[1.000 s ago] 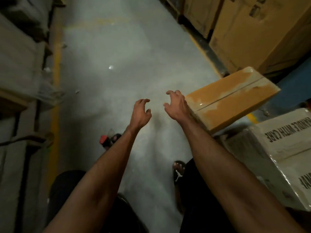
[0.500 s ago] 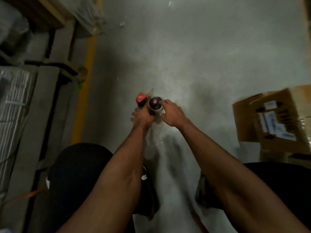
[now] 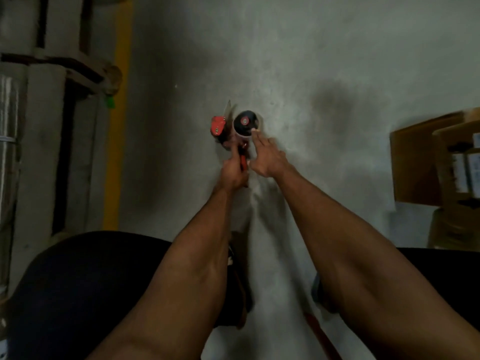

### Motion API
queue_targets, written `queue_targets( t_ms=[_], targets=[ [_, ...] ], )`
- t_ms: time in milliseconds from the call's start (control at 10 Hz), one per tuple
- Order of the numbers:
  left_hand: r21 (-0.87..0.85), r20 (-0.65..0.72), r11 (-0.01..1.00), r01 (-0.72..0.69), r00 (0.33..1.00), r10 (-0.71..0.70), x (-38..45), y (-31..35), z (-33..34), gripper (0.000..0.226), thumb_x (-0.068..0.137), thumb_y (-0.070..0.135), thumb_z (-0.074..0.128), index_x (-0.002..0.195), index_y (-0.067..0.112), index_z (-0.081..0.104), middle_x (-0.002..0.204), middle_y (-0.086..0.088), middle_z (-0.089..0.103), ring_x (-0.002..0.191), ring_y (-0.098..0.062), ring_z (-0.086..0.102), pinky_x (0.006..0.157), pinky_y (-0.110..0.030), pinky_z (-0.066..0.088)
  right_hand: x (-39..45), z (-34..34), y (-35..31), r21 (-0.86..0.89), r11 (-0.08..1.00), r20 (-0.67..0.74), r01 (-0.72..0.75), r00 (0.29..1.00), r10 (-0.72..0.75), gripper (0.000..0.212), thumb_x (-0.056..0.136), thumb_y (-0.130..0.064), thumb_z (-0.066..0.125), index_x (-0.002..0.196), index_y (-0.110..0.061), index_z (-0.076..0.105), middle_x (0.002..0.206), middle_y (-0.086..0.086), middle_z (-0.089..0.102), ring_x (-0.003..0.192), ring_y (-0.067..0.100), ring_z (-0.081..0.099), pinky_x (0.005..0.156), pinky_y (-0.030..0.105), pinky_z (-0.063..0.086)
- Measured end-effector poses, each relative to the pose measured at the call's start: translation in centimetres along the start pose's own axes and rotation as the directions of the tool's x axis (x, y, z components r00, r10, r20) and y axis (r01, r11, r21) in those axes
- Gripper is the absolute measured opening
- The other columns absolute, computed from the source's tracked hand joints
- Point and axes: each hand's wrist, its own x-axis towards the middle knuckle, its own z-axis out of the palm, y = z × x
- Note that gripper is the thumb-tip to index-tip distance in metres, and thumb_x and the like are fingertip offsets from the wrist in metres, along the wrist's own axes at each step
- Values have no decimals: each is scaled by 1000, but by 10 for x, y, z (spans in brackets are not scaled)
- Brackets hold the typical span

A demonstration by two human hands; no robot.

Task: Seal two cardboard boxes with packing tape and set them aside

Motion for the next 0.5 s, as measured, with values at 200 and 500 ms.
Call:
queue_targets(
  t_ms=[200, 500],
  targets=[
    [-19, -28, 999, 39, 999, -39, 16, 16, 7, 96, 90, 4, 58, 162, 35, 3, 95, -22, 62, 66, -24, 60, 48, -34, 56, -9, 1, 12, 13, 998, -16, -54, 998, 54, 87, 98, -37, 57, 163, -21, 2, 171, -2, 0, 157, 28, 3, 122, 59, 19],
    [202, -79, 978, 60, 996, -44, -14, 42, -2, 95, 82, 3, 59, 161, 15, 9, 144, -28, 37, 125, -50, 48, 101, -59, 46, -83, -17, 29, -22, 995, -146, -94, 985, 90, 81, 103, -38, 50, 163, -18, 0, 171, 1, -2, 157, 25, 2, 122, 57, 15]
  ],
)
